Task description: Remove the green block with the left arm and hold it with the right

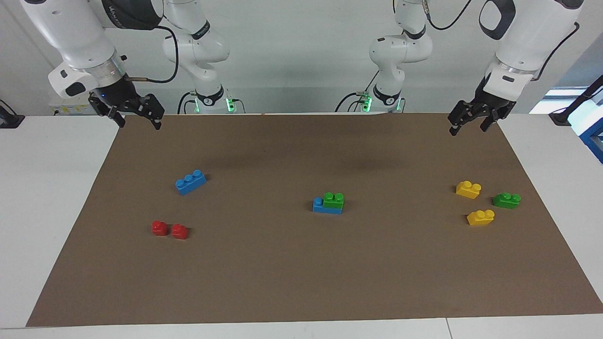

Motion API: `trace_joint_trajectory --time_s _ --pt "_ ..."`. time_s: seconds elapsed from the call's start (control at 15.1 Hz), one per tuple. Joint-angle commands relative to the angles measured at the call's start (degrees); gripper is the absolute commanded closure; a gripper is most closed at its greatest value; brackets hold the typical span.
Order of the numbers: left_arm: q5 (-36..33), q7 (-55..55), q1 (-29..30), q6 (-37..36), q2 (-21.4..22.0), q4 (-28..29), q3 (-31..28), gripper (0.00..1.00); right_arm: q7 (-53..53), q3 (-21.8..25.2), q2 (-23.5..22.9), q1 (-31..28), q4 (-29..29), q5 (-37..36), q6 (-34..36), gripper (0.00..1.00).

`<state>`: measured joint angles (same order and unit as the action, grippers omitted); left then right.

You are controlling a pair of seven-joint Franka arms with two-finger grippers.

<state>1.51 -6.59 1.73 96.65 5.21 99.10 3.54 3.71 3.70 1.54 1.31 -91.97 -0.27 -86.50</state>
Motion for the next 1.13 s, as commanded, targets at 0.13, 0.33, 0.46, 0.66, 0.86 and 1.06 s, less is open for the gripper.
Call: trace_joint_trajectory --time_s 0.13,0.33,0.46,0.66,0.86,1.06 --pt "0.95 0.79 -0.23 0.46 -0.29 -0.40 -0.47 0.00 1.12 -0.18 0.30 0.18 -0.40 0.00 -0.77 0.00" --pt "0.95 0.88 -0.14 0.46 -0.29 -0.31 -0.47 0.00 1.03 -0.18 0.30 0.18 -0.40 0.00 -0.77 0.00" --pt "0.95 0.79 0.03 0.55 -0.20 -0.22 -0.55 0.00 0.86 -0.18 0.30 0.01 -0.40 0.00 -0.68 0.00" --pt "0.95 0.62 0.64 1.87 0.06 0.83 -0.64 0.00 0.95 -0.18 0.30 0.01 -0.40 0.18 -0.68 0.00" --pt "0.95 0.62 0.65 1.87 0.15 0.92 -0.64 0.00 0.95 -0.27 0.30 0.01 -0.49 0.18 -0.68 0.00" --pt "0.95 0.18 0.73 1.87 0.07 1.01 -0.73 0.00 0.95 -0.18 0.30 0.01 -0.58 0.27 -0.51 0.00"
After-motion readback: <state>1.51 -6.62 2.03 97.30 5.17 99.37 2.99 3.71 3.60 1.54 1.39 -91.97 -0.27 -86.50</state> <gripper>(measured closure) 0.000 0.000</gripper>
